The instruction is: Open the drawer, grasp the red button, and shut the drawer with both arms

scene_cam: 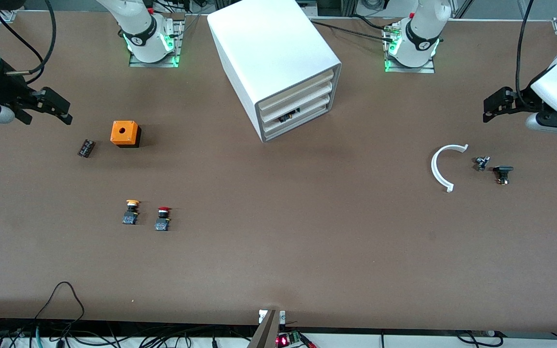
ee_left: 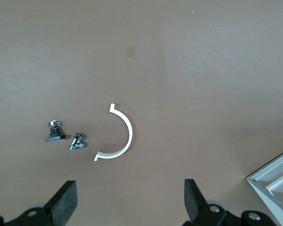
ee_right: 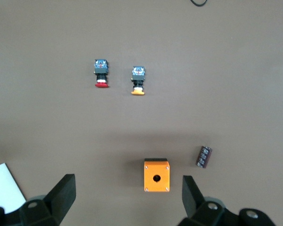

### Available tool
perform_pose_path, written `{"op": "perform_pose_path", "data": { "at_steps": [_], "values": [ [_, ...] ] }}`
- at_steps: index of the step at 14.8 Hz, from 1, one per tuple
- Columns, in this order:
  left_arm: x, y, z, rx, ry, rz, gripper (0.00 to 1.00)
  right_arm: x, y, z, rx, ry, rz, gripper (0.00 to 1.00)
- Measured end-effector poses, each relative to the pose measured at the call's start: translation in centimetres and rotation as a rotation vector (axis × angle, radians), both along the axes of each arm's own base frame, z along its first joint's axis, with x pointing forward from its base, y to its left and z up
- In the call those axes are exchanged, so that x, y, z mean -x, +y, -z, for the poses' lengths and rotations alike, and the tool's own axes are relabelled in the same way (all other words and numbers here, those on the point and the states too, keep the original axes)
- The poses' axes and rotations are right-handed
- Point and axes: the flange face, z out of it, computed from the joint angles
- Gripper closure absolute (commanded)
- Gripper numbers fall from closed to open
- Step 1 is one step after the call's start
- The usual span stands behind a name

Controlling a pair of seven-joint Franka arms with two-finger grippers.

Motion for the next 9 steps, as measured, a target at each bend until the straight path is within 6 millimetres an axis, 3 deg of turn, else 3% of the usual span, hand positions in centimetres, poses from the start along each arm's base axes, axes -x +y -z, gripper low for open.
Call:
{"op": "perform_pose_path", "data": {
  "at_steps": [3,9],
  "values": [
    [-0.04,0.27,-0.23,0.003,-0.005,-0.005,0.0,-0.61,0.01,-0.89,0.001,0.014,0.0,0.0],
    [-0.17,0.01,-0.73,0.004,-0.023,-0.001,0.0,-1.05,-0.1,-0.38,0.002,0.026,0.0,0.0]
  ]
}}
